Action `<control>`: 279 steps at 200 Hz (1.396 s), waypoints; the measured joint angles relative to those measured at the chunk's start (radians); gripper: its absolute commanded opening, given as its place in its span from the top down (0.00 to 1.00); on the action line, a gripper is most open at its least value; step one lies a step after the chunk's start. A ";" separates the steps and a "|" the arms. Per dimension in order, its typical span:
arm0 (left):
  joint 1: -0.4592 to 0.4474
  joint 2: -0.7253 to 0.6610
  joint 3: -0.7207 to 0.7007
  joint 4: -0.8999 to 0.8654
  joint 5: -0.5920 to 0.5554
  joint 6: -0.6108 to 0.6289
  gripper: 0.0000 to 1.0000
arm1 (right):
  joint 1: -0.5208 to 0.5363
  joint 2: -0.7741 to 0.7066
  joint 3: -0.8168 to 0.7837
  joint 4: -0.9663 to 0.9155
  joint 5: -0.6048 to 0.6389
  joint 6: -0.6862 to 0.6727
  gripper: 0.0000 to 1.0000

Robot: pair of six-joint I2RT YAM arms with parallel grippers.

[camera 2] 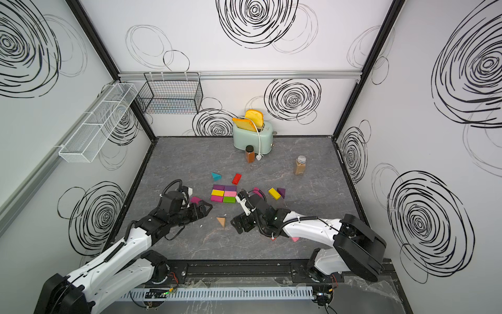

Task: Assemble a piece of candy with building blocks
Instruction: Pick up the building block from the center of the board.

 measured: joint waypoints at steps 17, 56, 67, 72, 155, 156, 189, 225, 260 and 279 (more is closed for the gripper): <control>0.096 0.021 -0.035 0.009 0.049 -0.004 0.07 | 0.032 0.093 0.067 -0.013 0.003 -0.003 0.10; 0.192 0.007 -0.043 0.020 0.117 0.000 0.07 | 0.068 0.270 0.224 -0.016 0.002 -0.022 0.12; 0.211 -0.001 -0.043 0.020 0.129 0.002 0.08 | 0.071 0.303 0.251 -0.019 0.000 -0.028 0.14; 0.220 -0.006 -0.043 0.020 0.134 0.002 0.08 | 0.072 0.320 0.267 -0.025 0.000 -0.031 0.14; 0.294 -0.005 -0.043 0.044 0.173 0.006 0.08 | 0.072 0.421 0.350 -0.100 0.000 -0.101 0.26; 0.294 -0.005 -0.043 0.044 0.173 0.006 0.08 | 0.072 0.422 0.350 -0.100 0.000 -0.103 0.26; 0.299 -0.005 -0.043 0.044 0.177 0.007 0.09 | 0.064 0.453 0.388 -0.112 0.000 -0.138 0.34; 0.303 -0.004 -0.043 0.045 0.179 0.009 0.09 | 0.052 0.461 0.403 -0.123 -0.010 -0.181 0.42; 0.307 0.000 -0.043 0.052 0.183 0.010 0.08 | 0.039 0.485 0.435 -0.157 -0.014 -0.245 0.55; 0.311 0.000 -0.043 0.052 0.185 0.010 0.09 | 0.038 0.496 0.453 -0.180 -0.010 -0.282 0.61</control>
